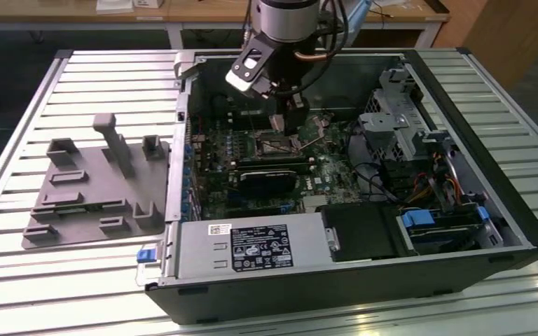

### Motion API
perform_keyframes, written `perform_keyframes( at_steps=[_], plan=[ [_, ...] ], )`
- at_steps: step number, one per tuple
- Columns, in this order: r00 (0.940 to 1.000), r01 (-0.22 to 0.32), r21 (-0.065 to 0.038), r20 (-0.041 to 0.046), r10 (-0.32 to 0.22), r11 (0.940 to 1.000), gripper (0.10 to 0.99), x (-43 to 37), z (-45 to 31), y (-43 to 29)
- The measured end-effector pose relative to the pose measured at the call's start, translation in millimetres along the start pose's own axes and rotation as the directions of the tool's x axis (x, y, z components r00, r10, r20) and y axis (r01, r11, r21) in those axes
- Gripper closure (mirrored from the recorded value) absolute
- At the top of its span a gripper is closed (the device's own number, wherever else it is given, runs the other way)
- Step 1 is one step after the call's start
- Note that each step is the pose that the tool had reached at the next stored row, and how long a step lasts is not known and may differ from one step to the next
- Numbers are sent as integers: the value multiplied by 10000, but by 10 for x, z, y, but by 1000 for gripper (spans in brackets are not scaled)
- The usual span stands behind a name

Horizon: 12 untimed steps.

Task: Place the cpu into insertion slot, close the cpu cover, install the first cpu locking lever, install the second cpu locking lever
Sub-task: 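Place the cpu into insertion slot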

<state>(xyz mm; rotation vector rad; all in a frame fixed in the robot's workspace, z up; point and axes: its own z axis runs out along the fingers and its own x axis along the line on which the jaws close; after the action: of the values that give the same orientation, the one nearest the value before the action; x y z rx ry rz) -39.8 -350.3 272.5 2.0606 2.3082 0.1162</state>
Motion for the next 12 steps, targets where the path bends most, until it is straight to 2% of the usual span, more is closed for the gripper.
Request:
perform_keyframes(
  at_steps=[12],
  plan=[
    [9979,-644,-12,61,644,9979,549,108,137,-3]
  ],
)
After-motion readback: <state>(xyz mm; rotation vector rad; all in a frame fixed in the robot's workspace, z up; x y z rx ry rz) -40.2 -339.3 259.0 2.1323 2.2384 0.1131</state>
